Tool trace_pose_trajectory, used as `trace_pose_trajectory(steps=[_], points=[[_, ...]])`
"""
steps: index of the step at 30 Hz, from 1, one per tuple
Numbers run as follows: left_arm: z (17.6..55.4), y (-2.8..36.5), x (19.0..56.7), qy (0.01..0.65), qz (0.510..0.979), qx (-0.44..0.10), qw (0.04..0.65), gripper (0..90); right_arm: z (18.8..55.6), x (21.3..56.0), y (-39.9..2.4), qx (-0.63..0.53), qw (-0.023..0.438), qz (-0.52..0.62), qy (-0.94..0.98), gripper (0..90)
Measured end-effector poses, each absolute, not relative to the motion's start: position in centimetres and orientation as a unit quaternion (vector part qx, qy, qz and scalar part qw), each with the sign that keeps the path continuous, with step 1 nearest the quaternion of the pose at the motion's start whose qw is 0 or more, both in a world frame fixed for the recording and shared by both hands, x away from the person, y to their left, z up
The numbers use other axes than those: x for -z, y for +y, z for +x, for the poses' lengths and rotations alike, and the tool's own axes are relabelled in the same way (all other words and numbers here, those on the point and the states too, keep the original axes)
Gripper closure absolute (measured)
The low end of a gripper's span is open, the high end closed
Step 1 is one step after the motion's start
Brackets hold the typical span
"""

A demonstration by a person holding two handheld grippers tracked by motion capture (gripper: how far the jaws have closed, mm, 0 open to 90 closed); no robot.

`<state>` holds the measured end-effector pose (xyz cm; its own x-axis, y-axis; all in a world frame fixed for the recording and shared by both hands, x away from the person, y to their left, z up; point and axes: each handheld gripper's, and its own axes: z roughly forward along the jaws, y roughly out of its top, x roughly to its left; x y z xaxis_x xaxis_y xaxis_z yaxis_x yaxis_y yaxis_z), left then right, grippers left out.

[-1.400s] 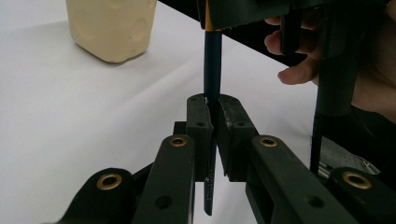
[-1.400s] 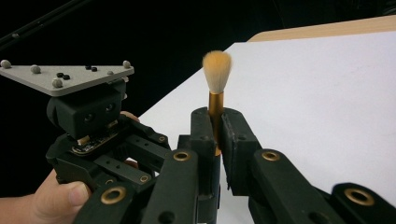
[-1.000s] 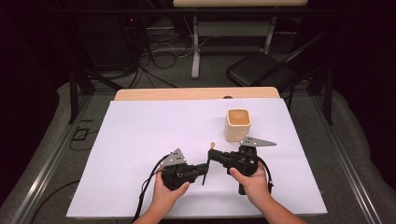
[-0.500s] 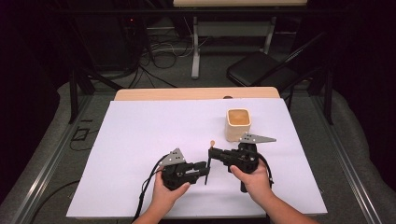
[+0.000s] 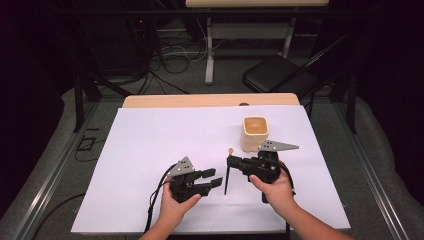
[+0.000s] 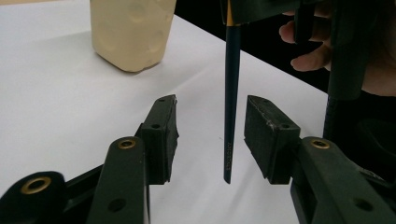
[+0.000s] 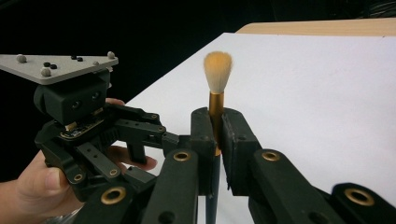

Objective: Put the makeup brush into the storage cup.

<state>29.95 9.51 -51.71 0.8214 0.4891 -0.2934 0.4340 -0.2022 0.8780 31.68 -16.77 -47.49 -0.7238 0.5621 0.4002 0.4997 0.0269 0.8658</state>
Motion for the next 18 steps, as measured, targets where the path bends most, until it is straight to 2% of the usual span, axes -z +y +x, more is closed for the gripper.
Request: trace_pose_trajectory(steps=[18], points=[[30.2, 10.0, 51.9, 0.312, 0.777, -0.047, 0.545, 46.8, 32.1, 46.2, -17.8, -0.569, 0.061, 0.360, 0.737, 83.8]])
